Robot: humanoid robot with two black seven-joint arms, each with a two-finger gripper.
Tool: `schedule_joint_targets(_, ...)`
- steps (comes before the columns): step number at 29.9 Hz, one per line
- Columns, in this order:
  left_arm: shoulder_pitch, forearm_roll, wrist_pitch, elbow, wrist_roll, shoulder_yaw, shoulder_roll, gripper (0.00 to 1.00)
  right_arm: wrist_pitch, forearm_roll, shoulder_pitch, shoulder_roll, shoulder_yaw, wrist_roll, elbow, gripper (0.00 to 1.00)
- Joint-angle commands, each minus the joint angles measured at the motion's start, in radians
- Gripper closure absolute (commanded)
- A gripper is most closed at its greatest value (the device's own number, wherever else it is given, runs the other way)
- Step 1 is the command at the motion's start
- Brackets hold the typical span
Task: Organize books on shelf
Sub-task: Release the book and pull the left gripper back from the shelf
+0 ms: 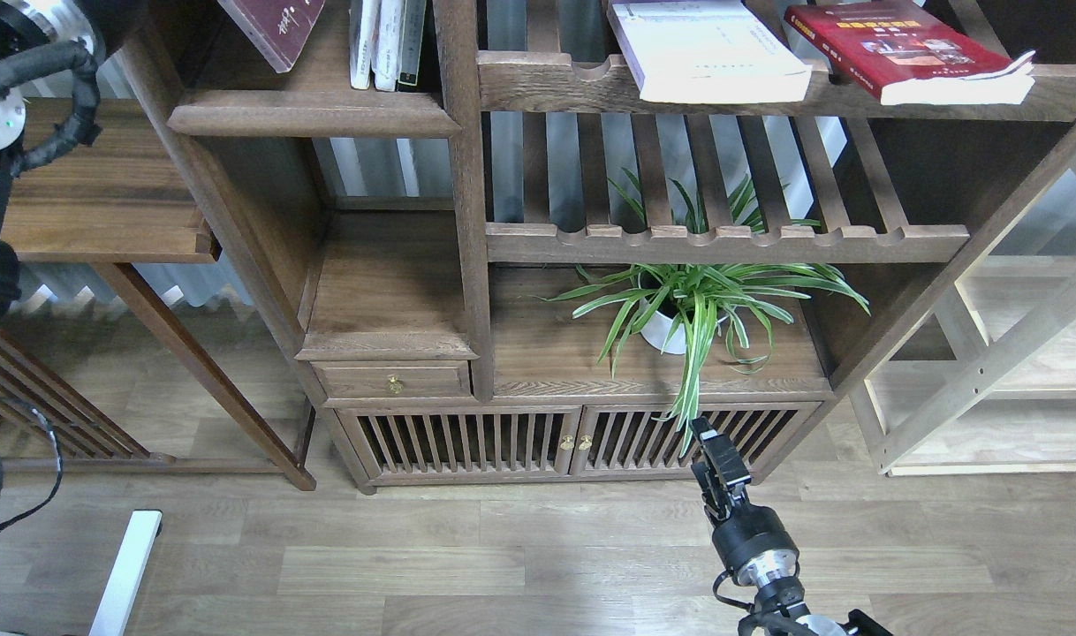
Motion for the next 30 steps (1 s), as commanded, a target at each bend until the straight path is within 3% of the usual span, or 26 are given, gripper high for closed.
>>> schedule_joint_targets(1, -0.048, -0.011, 0.001, 0.043, 0.0, 0.04, -0.001, 0.97, 0.0, 0.0, 0.004, 0.002, 0.0, 0.0, 0.001, 0.01)
schedule_joint_targets(30, -0.181, -0.017, -0.034, 0.323, 0.0, 0.152, -0.084, 0.96, 0.0, 0.021, -0.007, -0.004, 0.0, 0.0, 0.044, 0.01)
